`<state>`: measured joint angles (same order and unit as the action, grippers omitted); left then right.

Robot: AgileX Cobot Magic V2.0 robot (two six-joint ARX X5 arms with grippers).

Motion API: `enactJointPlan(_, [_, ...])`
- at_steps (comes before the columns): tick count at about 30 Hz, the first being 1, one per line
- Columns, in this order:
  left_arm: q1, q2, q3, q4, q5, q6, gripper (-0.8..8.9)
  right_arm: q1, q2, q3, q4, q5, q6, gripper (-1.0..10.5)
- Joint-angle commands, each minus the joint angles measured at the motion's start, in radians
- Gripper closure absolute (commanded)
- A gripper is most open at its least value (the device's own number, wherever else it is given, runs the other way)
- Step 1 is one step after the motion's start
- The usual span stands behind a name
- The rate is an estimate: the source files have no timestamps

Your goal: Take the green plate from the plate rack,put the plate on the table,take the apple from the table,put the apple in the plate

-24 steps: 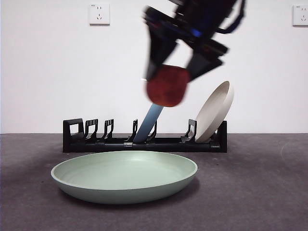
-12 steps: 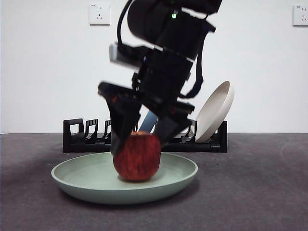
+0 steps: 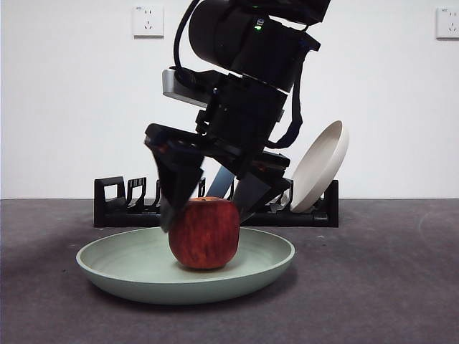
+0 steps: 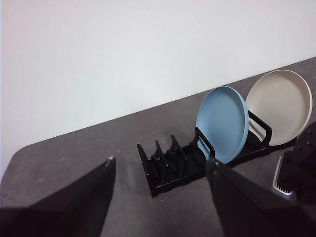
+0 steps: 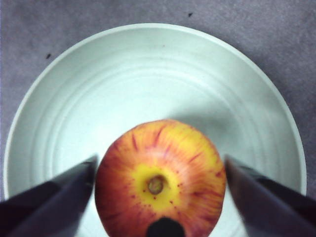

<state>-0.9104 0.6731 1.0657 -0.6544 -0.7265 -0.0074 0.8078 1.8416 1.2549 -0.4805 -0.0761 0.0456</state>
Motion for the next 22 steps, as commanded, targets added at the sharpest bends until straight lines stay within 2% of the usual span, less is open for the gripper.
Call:
enactJointPlan(1, [0.003, 0.01, -0.005, 0.001, -0.005, 0.011, 5.02, 0.005, 0.006, 0.004, 0.008, 0.001, 0.01, 4.1])
enactJointPlan(6, [0.003, 0.041, -0.005, 0.001, -0.004, 0.011, 5.02, 0.004, -0.038, 0.018, 0.007, 0.001, 0.009, 4.1])
enactJointPlan(14, [0.003, 0.119, -0.005, 0.002, -0.003, 0.02, 5.03, -0.021, -0.245, 0.025, 0.003, 0.013, 0.005, 4.1])
enactJointPlan(18, [0.004, 0.156, -0.005, 0.004, -0.003, 0.039, 5.1, -0.057, -0.369, 0.025, 0.001, 0.085, -0.008, 4.2])
enactJointPlan(20, [0.007, 0.173, -0.005, 0.008, -0.001, 0.062, 5.93, -0.077, -0.434, 0.025, 0.0, 0.119, -0.024, 4.2])
enactJointPlan(21, [0.013, 0.182, -0.005, 0.012, 0.0, 0.08, 6.75, -0.092, -0.474, 0.025, -0.001, 0.141, -0.027, 4.6])
enactJointPlan(22, [0.026, 0.191, -0.005, 0.026, 0.002, 0.1, 7.83, -0.112, -0.52, 0.025, -0.002, 0.164, -0.034, 5.9])
